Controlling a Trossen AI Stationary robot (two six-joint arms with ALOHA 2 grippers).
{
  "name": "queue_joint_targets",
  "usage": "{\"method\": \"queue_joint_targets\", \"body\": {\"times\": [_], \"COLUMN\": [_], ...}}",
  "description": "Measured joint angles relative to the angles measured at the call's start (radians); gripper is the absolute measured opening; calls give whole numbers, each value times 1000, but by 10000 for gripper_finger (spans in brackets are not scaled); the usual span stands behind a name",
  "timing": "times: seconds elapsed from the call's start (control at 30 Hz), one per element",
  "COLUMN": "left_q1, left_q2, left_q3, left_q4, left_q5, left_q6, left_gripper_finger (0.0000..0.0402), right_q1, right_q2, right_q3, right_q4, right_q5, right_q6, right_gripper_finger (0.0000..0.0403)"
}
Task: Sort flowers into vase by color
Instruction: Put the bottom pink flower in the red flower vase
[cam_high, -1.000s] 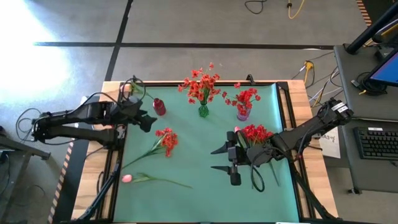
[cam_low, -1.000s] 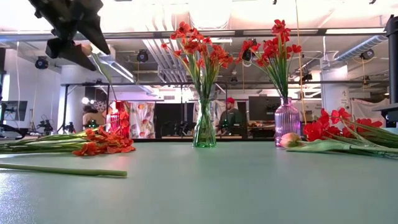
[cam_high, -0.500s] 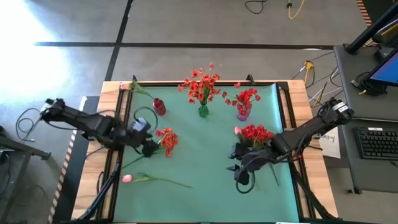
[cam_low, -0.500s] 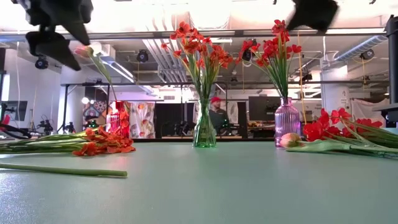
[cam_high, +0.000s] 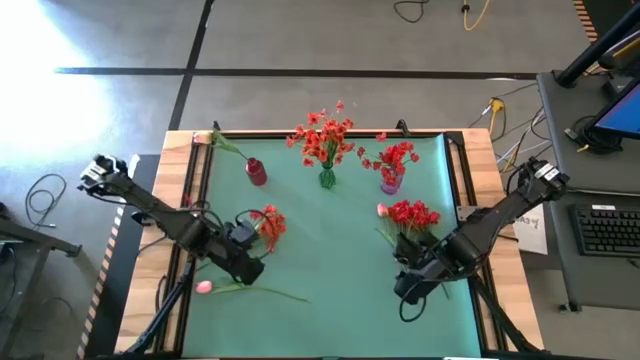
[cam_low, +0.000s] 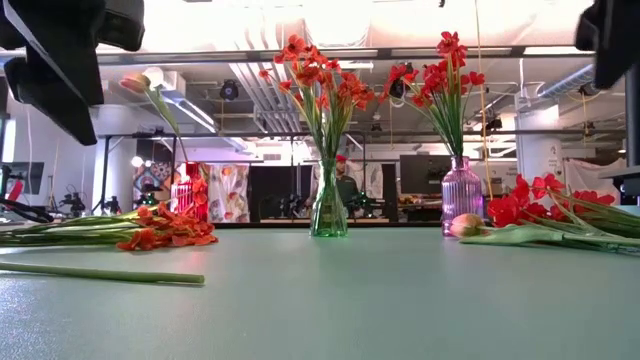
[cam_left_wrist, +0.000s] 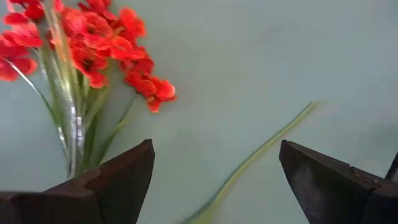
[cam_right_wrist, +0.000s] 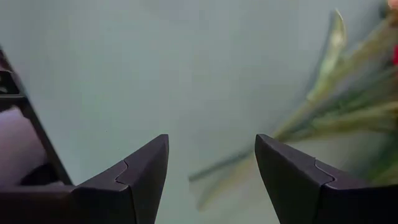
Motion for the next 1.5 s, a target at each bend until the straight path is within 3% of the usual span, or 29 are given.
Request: {"method": "queue_joint_targets", "body": {"times": [0.43,0.63,0.77,0.97,1.3,1.5], "left_q1": [-2,-47,-85,-114,-114,-114], "left_q2": [251,361,441,540,590,589], "left_q3": [124,175,195,197,198,197], "left_q4": [-77,-61,-73,-88,-92,-100], "left_q5": [127,175,326,361,317,291], "left_q6": [24,285,384,493,500,485], "left_gripper_finger": [334,334,324,298,253,156], "right_q1": [93,96,96,95,94,89], "right_q2": [0,14,17,17,17,17], "right_q3": [-58,-82,-82,-82,-82,-82], "right_q4": [-8,-1,31,104,151,277], "right_q5": [11,12,16,47,59,104], "right_q6": [158,166,139,80,34,-98], "right_gripper_finger": [231,231,231,231,231,231]}}
